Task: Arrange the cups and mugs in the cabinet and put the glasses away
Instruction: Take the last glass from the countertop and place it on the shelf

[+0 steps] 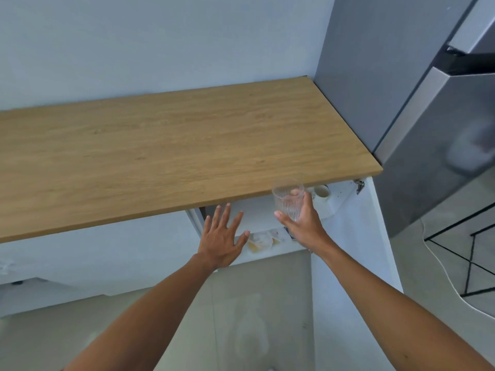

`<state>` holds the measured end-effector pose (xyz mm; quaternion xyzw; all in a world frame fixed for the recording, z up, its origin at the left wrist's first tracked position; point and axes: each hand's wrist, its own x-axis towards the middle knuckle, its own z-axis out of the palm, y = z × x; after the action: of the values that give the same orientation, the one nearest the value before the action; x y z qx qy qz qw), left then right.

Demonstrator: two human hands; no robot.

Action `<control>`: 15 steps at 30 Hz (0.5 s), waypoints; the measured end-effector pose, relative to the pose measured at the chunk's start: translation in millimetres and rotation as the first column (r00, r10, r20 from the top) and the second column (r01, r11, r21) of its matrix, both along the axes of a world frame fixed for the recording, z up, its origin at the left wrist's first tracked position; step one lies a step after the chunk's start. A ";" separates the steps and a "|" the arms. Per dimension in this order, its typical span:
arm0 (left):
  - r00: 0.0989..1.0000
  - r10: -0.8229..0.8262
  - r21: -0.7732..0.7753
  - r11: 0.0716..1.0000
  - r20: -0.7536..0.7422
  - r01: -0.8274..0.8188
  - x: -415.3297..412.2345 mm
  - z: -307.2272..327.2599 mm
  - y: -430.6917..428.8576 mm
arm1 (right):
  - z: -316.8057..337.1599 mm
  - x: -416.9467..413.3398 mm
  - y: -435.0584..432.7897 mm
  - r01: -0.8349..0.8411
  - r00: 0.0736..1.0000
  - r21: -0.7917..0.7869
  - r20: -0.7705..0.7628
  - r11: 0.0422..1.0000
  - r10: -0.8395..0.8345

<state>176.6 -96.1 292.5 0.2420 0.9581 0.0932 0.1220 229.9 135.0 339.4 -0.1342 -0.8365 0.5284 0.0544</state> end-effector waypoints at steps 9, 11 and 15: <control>0.999 -0.036 -0.025 0.999 0.019 0.036 -7.0 -85.2 -14.5 | -97.2 10.0 -26.5 0.043 0.998 -0.028 0.036 0.999 -0.042; 1.000 -0.019 -0.023 1.000 0.010 0.019 -18.7 -112.0 -11.8 | -123.7 1.5 -25.4 0.044 0.998 -0.001 0.047 0.999 -0.044; 1.000 0.012 -0.031 0.999 -0.024 -0.012 -50.1 -172.4 2.8 | -182.6 -30.2 -12.4 0.038 0.999 0.020 0.016 0.999 -0.038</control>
<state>126.4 -93.3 120.1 0.2354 0.9622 0.0761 0.1135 199.7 122.6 156.8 -0.1539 -0.8395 0.5178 0.0589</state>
